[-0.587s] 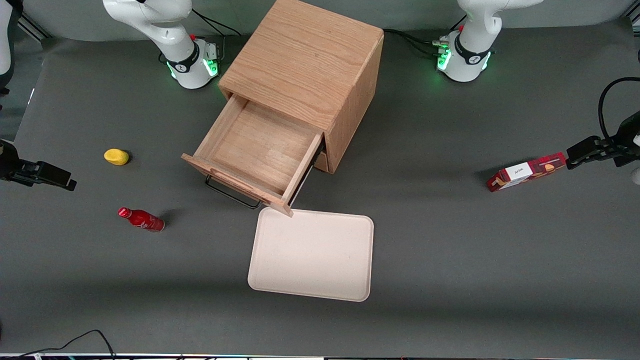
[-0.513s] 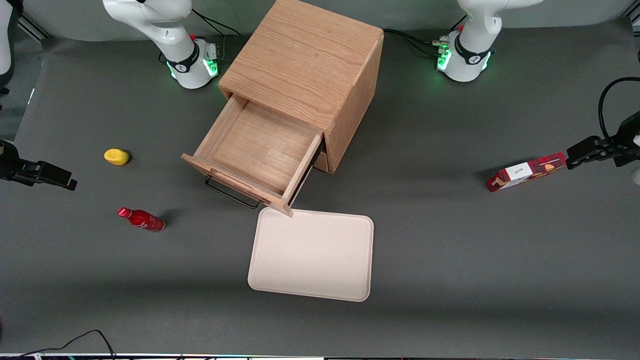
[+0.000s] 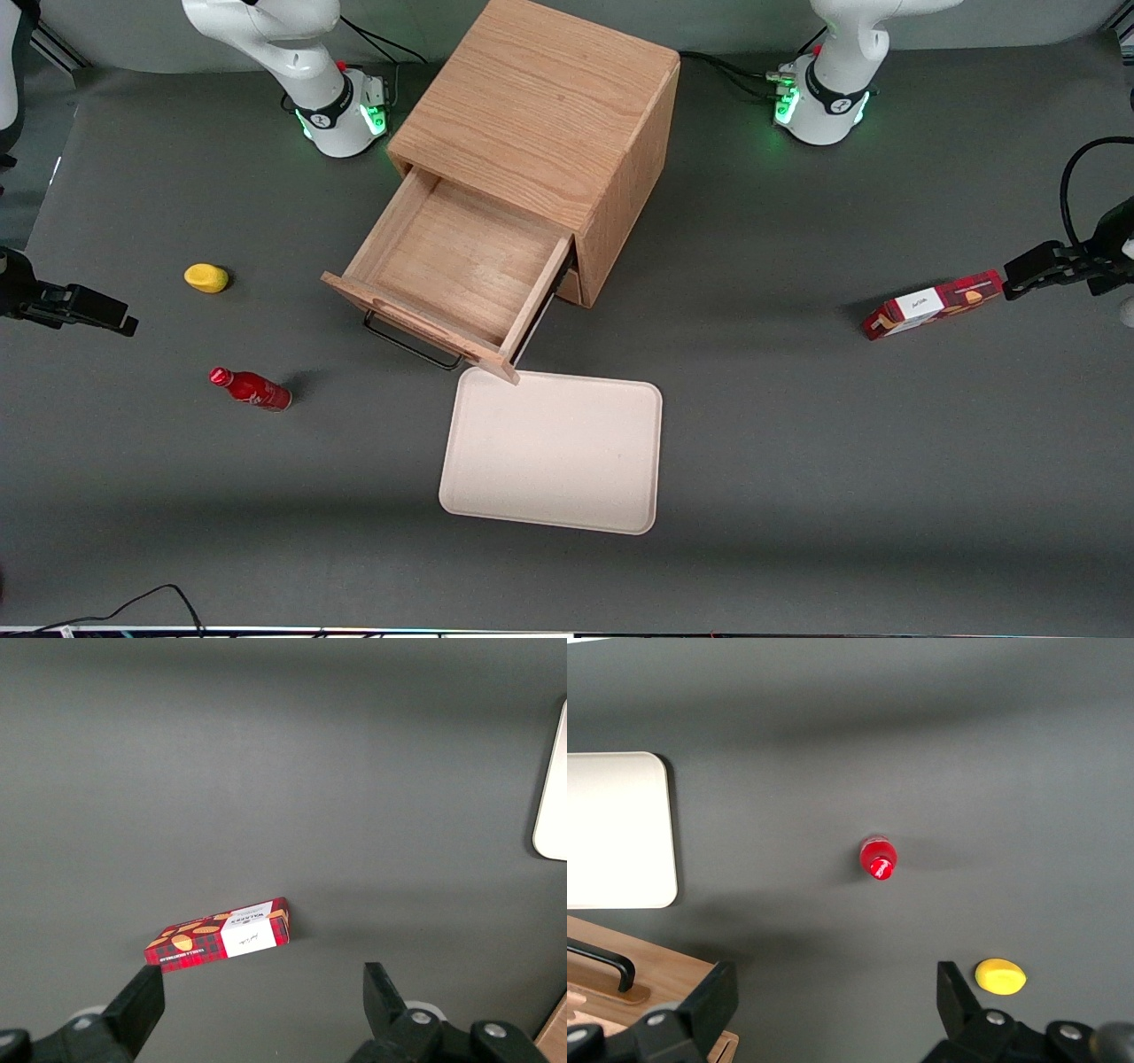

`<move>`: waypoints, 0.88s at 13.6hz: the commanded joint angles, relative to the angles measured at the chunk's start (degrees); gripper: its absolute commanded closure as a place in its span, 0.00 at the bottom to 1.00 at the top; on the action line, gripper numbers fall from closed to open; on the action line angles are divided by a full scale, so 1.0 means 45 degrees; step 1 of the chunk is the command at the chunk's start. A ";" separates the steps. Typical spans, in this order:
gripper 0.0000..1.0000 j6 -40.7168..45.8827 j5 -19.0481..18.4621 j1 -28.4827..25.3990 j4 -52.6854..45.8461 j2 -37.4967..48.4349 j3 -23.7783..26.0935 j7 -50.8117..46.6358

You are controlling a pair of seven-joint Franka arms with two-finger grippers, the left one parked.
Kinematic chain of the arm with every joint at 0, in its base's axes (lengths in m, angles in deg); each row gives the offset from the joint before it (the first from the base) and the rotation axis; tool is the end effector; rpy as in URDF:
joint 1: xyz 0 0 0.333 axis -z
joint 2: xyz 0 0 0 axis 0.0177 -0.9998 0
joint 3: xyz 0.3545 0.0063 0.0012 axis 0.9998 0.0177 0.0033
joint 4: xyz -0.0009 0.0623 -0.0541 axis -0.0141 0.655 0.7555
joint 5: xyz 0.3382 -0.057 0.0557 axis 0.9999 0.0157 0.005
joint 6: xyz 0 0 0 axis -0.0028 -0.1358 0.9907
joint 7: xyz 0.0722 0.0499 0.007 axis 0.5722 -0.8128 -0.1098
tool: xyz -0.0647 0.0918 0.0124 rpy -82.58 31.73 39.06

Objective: Close top drawer
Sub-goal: 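Move the right gripper from rest toward the open wooden drawer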

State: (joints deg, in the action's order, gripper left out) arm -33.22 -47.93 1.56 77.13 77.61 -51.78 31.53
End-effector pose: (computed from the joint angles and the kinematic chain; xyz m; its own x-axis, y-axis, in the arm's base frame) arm 0.5793 -0.0278 0.6366 0.9897 -0.1429 0.0011 -0.1429 -0.9897 -0.0042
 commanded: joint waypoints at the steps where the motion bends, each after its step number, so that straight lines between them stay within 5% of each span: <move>1: 0.00 0.0167 0.0252 -0.0081 -0.0503 -0.0314 0.0114 -0.0153; 12: 0.00 -0.1472 0.0638 -0.0120 -0.3140 -0.3887 0.2359 0.3363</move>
State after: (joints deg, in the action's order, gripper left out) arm -39.12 -47.39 0.36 66.37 63.15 -43.66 44.14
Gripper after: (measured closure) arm 0.000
